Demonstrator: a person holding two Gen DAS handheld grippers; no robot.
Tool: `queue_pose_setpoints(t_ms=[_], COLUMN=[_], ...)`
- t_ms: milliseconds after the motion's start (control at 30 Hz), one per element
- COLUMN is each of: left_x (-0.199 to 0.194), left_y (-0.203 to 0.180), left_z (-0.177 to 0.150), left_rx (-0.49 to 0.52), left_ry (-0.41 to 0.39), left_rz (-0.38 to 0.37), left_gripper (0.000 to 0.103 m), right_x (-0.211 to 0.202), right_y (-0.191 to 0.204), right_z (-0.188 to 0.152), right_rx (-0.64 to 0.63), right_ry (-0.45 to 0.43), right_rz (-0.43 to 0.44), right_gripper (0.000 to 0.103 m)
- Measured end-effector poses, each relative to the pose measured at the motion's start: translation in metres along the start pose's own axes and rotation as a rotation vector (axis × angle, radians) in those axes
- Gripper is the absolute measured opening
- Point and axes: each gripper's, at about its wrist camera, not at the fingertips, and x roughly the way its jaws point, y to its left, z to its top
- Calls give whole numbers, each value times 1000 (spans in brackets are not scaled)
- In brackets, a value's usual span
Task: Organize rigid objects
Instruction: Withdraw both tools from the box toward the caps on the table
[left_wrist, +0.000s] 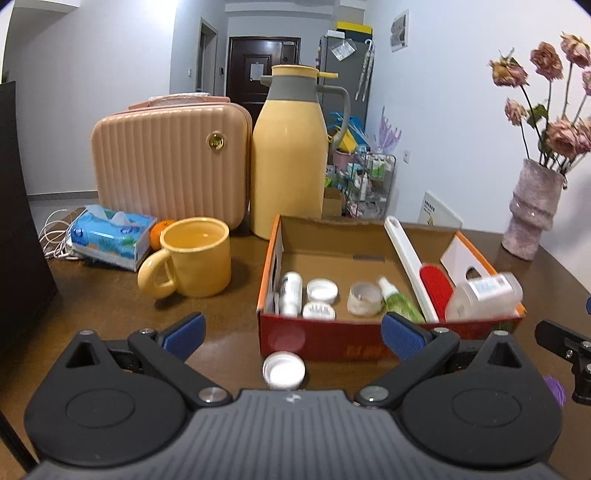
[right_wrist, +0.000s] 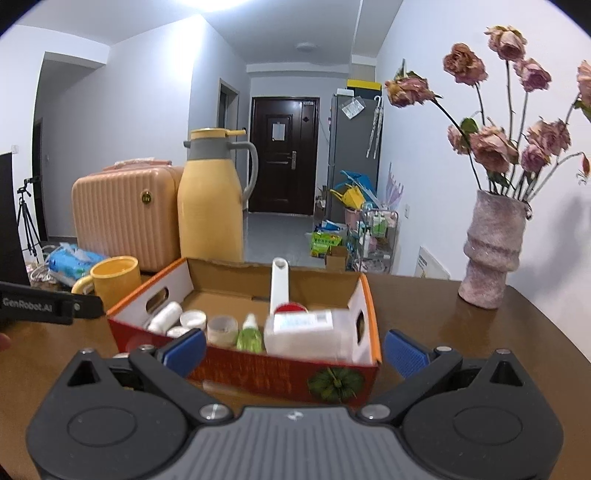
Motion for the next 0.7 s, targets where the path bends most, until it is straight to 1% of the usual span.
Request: queue_pose_setpoints(t_ms=[367, 700], left_x=[-32, -61], left_y=[6, 7], left_z=[-36, -68], left_rx=[21, 31], left_ry=[39, 61], left_rz=[-24, -48], left_gripper=[103, 103], right_x=[-43, -70], right_y=[-8, -3], right_z=[-34, -67], right_rx=[11, 35], right_ry=[50, 114], right_rz=[-21, -24], right_gripper=[103, 103])
